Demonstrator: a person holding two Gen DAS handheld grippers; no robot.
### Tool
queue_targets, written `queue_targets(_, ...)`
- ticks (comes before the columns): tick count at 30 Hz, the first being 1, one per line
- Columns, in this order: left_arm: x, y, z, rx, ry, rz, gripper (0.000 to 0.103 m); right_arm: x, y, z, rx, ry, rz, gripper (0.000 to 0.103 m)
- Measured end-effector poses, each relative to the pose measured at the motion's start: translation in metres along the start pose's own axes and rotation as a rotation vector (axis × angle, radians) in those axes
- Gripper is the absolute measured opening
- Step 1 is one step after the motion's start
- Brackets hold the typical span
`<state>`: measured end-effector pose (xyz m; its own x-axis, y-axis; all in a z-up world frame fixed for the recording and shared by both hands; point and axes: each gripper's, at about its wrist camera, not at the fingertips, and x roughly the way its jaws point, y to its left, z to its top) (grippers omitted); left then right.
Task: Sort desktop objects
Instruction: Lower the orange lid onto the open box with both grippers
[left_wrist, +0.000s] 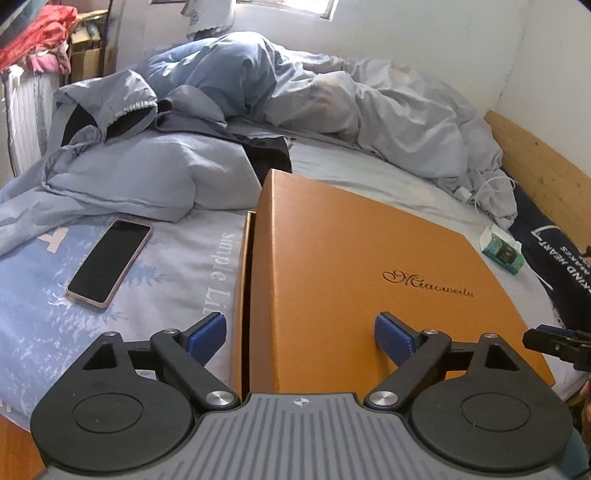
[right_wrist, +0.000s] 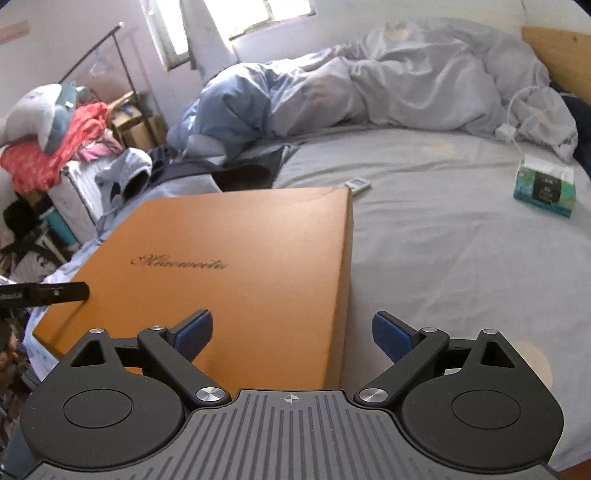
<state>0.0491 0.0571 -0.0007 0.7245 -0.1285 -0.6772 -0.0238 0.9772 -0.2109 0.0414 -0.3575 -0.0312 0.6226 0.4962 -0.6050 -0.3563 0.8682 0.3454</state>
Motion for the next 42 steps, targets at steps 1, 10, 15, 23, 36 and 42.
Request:
queue_targets(1,0.001,-0.001,-0.001,0.004,0.003,-0.003,0.092,0.002,-0.002,-0.001,0.009,0.008,0.001,0.095)
queue_targets(10,0.005,-0.005,-0.013,0.033,0.008,-0.020,0.084,0.004,-0.005,-0.010,0.018,-0.001,0.049,0.090)
queue_targets(15,0.008,-0.001,-0.014,0.041,0.004,-0.027,0.076,0.000,0.004,-0.011,-0.028,-0.021,0.058,0.076)
queue_targets(23,0.009,0.003,-0.016,0.017,0.012,-0.032,0.073,0.000,0.010,-0.010,-0.049,-0.034,0.056,0.076)
queue_targets(36,0.004,0.013,-0.013,-0.057,0.019,-0.064,0.076,-0.001,0.014,-0.010,-0.046,-0.025,0.050,0.077)
queue_targets(42,0.000,0.013,-0.013,-0.068,0.010,-0.066,0.076,-0.001,0.018,-0.009,-0.053,-0.028,0.039,0.077)
